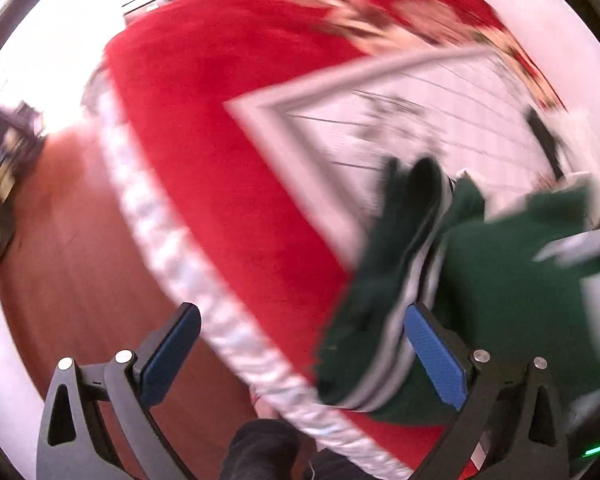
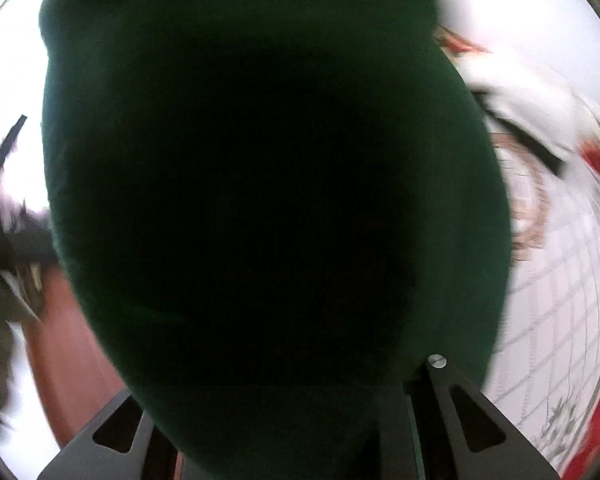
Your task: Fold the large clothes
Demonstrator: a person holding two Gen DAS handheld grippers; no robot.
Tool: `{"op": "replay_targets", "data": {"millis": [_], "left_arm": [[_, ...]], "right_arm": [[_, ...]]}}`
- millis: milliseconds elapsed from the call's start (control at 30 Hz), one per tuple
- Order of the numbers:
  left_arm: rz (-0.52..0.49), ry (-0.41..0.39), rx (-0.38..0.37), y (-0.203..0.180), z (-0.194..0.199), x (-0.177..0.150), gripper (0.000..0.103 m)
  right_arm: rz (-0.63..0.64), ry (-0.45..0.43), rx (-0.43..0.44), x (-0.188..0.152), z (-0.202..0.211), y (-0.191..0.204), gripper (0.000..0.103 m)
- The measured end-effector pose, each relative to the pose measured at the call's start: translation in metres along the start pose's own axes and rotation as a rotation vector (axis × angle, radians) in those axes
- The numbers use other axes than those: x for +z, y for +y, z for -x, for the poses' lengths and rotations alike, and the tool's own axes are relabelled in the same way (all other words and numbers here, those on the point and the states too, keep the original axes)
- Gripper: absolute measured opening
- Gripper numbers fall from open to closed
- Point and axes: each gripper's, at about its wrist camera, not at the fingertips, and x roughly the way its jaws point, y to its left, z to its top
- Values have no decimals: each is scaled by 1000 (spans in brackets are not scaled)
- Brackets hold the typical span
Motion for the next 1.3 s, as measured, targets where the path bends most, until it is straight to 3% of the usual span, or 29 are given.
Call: {"op": "replay_targets", "data": {"millis": [100, 167, 200, 233, 267, 300, 333, 433, 467, 500, 533, 600, 667, 700, 733, 833, 900, 1033, 1067, 1100, 1133, 1233, 1300], "left_arm": [[69, -5, 29, 30, 5, -8, 103], [123, -3, 28, 52, 11, -11, 103], [146, -8, 22, 57, 15, -12, 103], [159, -13, 21, 59, 19, -12, 103], [171, -23, 20, 64, 25, -12, 103], [182, -37, 15, 62, 31, -11, 103], [191, -54, 4, 61, 39, -10, 103], [203, -99, -21, 48, 57, -2, 103], [197, -111, -28, 42, 60, -1, 103], [183, -125, -35, 31, 63, -1, 103], [169, -126, -35, 23, 61, -1, 103], [145, -112, -28, 4, 48, -5, 103], [115, -90, 12, -10, 30, -13, 103], [89, -66, 53, -17, 15, -18, 103], [66, -31, 94, -23, -5, -24, 103], [70, 34, 180, -21, -50, -38, 103], [115, 71, 184, -7, -72, -43, 103], [202, 76, 148, 8, -82, -40, 103], [203, 71, 156, 5, -79, -38, 103], [199, 58, 157, 1, -72, -36, 103], [196, 40, 158, -3, -64, -35, 103], [181, -36, 154, -22, -32, -38, 103], [154, -76, 143, -38, -15, -43, 103]], "right_arm": [[147, 186, -36, -22, -37, 51, 38], [190, 185, -60, -28, -24, 63, 48], [185, 179, -24, -29, -14, 62, 59], [181, 180, 11, -51, -1, 52, 64], [180, 187, 62, -38, 1, 70, 64], [172, 190, 117, -40, 15, 59, 64], [164, 200, 169, -9, 8, 94, 64], [8, 232, 440, 15, 30, 48, 64], [-31, 230, 468, 34, 27, 86, 64], [-94, 206, 479, 70, 29, 89, 64], [-159, 170, 495, 74, 38, 68, 64], [-211, 126, 436, 111, 22, 56, 64], [-222, 83, 314, 118, 19, 40, 58], [-215, 82, 252, 126, 7, 35, 48], [-217, 87, 196, 141, -9, 39, 44], [-238, 194, 86, 168, -66, 39, 41], [-244, 274, 53, 166, -119, 38, 41], [-171, 340, 28, 170, -150, 48, 46], [-173, 349, 42, 170, -147, 47, 48], [-197, 350, 81, 175, -148, 44, 58], [-241, 347, 153, 177, -139, 34, 60], [-344, 252, 211, 174, -94, -3, 60], [-370, 181, 174, 160, -61, -32, 71]]}}
